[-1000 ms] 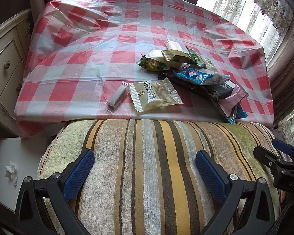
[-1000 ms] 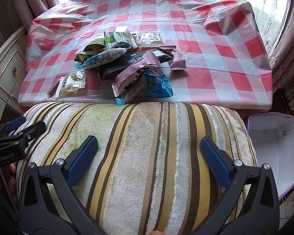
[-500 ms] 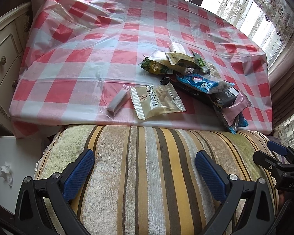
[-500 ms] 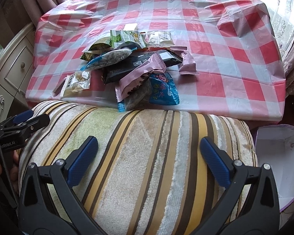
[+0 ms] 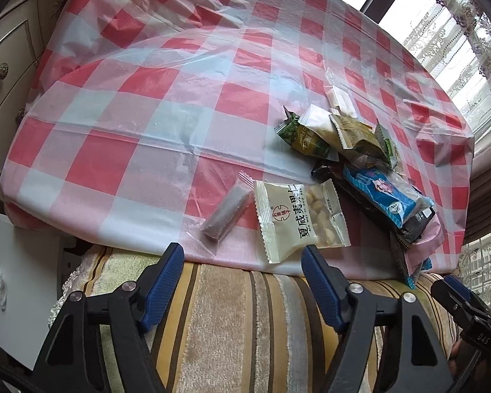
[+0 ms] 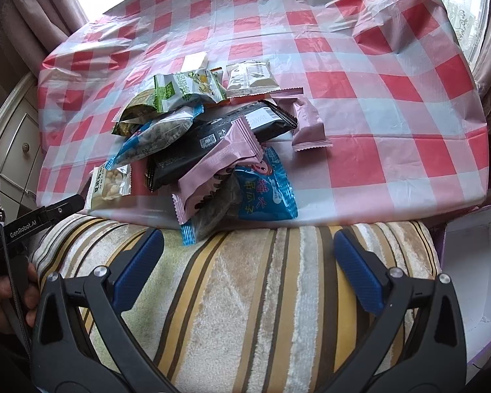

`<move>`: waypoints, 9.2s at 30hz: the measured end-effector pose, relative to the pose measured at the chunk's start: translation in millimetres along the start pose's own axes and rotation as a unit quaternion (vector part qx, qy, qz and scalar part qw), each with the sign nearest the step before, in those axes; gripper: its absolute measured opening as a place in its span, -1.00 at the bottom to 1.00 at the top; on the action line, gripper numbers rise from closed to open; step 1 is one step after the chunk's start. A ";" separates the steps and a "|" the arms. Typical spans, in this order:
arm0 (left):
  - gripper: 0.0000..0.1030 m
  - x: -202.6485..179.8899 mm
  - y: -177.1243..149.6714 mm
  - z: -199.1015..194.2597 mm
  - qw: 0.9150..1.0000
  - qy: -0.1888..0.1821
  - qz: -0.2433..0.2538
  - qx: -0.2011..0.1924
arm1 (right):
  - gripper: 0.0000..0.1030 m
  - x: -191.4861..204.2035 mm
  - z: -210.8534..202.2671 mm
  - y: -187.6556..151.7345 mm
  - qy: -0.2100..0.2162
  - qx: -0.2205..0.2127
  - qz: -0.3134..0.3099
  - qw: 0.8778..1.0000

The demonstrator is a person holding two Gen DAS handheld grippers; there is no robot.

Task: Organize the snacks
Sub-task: 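Grasp the cream snack bag with the left tool while the right tool grasps a pink snack bar, then carry both snacks into the white box and open both tools to release them, then move both open tools back to the snack pile, then grasp the clear stick packet with the left tool while the right tool grasps another pink bar, then carry both snacks into the white box and open both tools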

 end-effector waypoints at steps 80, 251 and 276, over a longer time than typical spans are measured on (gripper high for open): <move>-0.98 -275.0 -70.8 -63.2 0.940 -0.219 0.260 0.012 | -0.55 -177.3 -95.7 -54.8 0.066 -0.127 0.200 0.969; -0.74 -188.2 17.6 -35.5 0.970 -0.024 0.220 -0.102 | -0.50 -126.8 -42.4 25.4 -0.031 -0.071 0.063 0.995; -0.74 -398.8 -109.7 22.7 0.901 -0.124 0.414 0.043 | -0.50 -289.1 -87.8 -72.0 -0.074 -0.092 0.225 0.967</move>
Point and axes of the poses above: each gripper's, at about its wrist camera, not at the fingertips, and z roughly the way its jaws point, x to its left, y to its top, the point moved 9 cm from there along z, roughly the way its jaws point, and after that the axes turned 12 degrees about x, right-handed, at the moved point
